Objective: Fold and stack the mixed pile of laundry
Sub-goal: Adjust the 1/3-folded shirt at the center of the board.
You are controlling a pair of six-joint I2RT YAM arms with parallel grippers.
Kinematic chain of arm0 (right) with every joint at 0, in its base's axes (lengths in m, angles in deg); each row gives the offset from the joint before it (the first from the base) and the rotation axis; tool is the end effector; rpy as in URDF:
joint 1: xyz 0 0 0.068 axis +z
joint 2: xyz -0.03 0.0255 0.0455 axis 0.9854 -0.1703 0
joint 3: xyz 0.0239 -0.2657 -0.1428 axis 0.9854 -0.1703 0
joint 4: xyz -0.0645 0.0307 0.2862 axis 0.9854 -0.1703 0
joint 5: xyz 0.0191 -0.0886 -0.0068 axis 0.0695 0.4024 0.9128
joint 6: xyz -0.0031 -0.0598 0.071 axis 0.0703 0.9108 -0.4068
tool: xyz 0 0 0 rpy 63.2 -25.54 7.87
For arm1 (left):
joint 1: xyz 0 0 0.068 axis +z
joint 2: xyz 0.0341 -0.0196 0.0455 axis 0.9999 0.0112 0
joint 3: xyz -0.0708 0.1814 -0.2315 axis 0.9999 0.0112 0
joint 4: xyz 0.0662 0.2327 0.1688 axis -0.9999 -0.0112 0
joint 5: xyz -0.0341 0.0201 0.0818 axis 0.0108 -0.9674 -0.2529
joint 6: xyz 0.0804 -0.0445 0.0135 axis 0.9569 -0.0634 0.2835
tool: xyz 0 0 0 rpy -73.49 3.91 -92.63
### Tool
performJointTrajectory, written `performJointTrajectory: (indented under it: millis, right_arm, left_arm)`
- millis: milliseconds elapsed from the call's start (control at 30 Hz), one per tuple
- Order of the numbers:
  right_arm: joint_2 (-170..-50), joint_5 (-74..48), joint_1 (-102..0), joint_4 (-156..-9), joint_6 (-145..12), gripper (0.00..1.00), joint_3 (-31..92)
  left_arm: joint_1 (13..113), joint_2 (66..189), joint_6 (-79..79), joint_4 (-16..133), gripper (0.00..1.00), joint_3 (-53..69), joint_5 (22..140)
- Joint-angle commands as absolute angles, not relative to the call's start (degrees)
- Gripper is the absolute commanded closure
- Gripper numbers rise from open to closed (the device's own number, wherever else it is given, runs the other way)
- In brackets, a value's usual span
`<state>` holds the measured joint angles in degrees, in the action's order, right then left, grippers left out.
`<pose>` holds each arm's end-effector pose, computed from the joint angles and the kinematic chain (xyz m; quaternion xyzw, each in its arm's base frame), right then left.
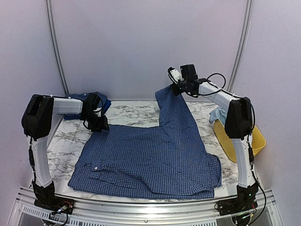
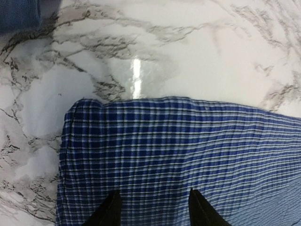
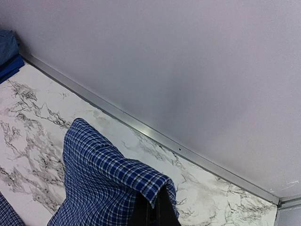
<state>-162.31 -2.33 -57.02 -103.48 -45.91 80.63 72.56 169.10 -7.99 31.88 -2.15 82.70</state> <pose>0.5949 0.2506 0.2733 -0.2622 0.8218 0.0222 0.5054 0.4727 -0.1575 0.1282 0.0020 0.9620 -0.1584 0.2222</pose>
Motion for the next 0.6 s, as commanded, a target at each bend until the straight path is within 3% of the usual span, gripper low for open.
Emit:
performJointTrajectory:
  millis: [0, 100, 200, 267, 567]
  right_arm:
    - [-161.87, -1.66, -57.28, -103.81, -44.97, 1.0, 81.42]
    - [-160.63, -5.16, -56.98, -107.55, -46.44, 1.0, 81.6]
    - [-158.34, -9.59, -55.54, -112.24, -47.82, 1.0, 79.67]
    - [-155.4, -10.02, -53.66, -113.79, -47.93, 1.0, 75.25]
    - [-136.28, -10.22, -43.79, -113.5, -53.22, 1.0, 44.45]
  left_arm:
    - [74.18, 172.67, -10.7, 28.92, 0.5, -3.62, 78.1]
    - [75.03, 172.37, -11.38, 28.04, 0.49, -3.06, 77.54]
    - [75.03, 169.43, -10.86, 28.4, 0.29, -2.19, 78.68]
    - [75.03, 167.03, -10.09, 28.8, 0.21, -1.79, 80.16]
    - [75.04, 156.99, -10.61, 28.84, 0.12, 2.93, 81.47]
